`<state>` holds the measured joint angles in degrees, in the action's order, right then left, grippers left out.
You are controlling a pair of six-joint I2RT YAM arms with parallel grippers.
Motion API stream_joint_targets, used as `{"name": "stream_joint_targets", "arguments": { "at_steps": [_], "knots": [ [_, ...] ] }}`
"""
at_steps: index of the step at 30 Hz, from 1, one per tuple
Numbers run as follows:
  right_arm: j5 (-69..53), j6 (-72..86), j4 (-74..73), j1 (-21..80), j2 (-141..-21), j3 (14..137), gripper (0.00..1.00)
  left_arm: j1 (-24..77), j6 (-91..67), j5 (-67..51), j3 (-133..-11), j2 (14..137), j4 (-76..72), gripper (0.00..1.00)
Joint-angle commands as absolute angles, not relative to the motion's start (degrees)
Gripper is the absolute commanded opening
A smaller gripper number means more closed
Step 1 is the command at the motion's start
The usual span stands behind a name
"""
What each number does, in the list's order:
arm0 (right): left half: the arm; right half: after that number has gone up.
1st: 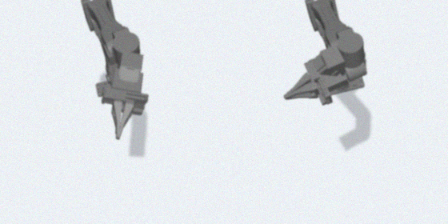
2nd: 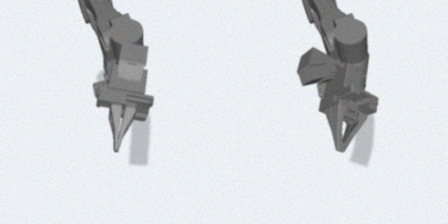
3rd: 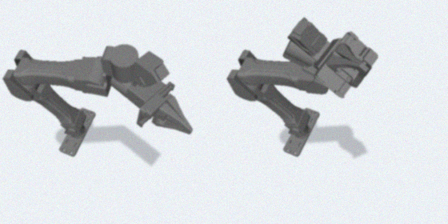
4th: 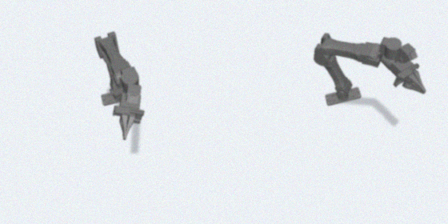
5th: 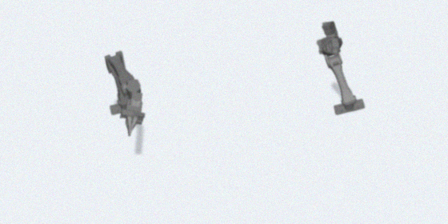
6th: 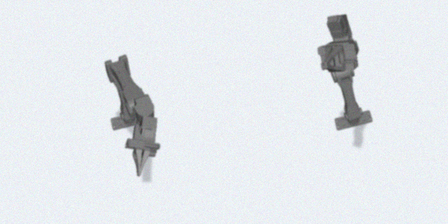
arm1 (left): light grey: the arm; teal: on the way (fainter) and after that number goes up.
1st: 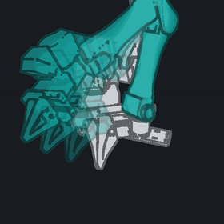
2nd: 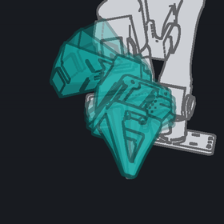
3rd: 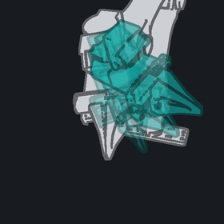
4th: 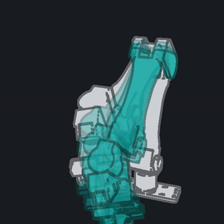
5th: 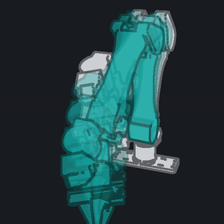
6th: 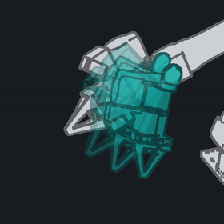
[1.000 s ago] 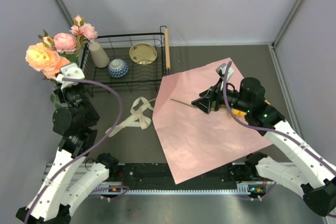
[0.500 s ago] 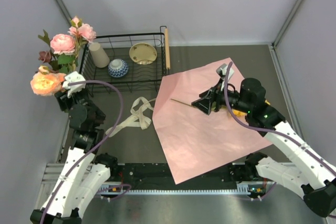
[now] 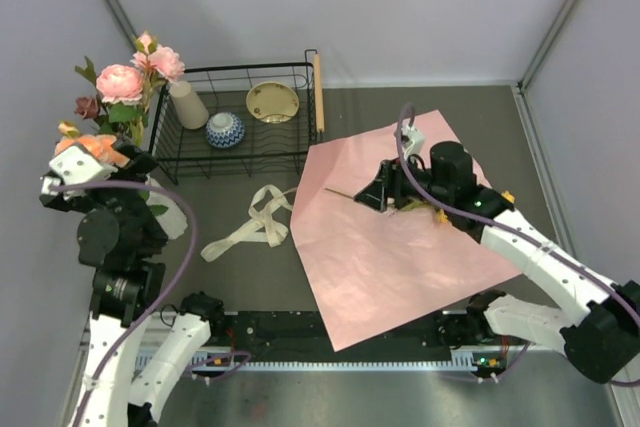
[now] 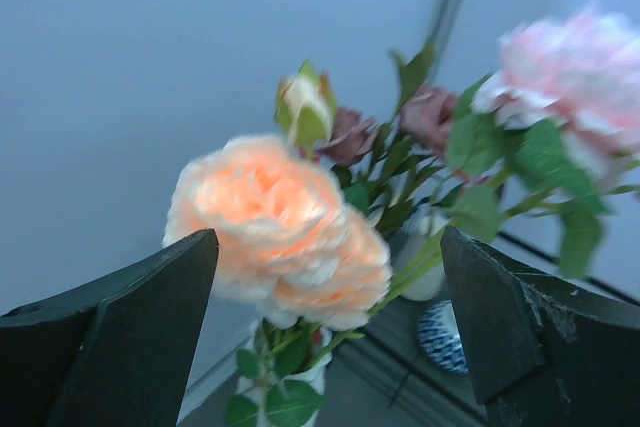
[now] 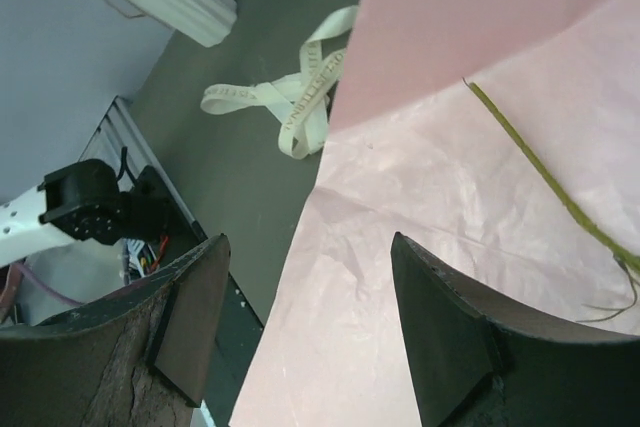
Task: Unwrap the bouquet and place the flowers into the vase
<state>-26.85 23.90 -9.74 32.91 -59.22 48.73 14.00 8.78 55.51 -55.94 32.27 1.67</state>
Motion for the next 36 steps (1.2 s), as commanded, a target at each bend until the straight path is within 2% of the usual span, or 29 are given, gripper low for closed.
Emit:
{"name": "stream_joint_targets", "arguments": {
  "at_steps": [1, 7, 8, 14, 21, 24, 29, 36],
  "knots": [
    [-21.29, 30.74, -10.01, 33.4, -64.23, 49.3, 0.66, 13.8, 0.18, 34.08, -61.78, 29.28, 9.05, 0.99],
    [-17.4, 43.66, -11.43, 30.07, -70.91, 47.82, 0.67, 13.8, -1.39, 7.77, -66.09, 28.21, 5.45, 0.99],
    [-17.4, 45.51, -11.34, 29.36, -71.62, 47.2, 0.67, 13.8, -1.75, 0.6, -67.75, 28.73, 5.36, 0.99],
    [-18.02, 58.26, -10.99, 22.77, -74.0, 41.49, 0.62, 13.8, -6.32, -29.11, -71.63, 37.16, 7.56, 0.99],
    [-15.04, 73.53, -11.69, 16.09, -71.11, 32.18, 0.53, 16.16, -15.55, -46.65, -70.84, 51.12, 7.38, 0.99],
    [-11.27, 76.8, -12.04, 13.28, -68.31, 27.79, 0.5, 23.18, -15.65, -44.31, -69.35, 54.48, 8.26, 0.99],
    [-2.21, 76.12, -13.89, 12.04, -64.08, 27.86, 0.49, 39.69, -10.99, -31.65, -66.18, 58.88, 10.46, 0.97],
    [3.6, 75.32, -14.41, 11.51, -66.61, 31.02, 0.5, 49.74, -9.49, -24.88, -65.92, 65.47, 14.15, 0.93]
  ]
}}
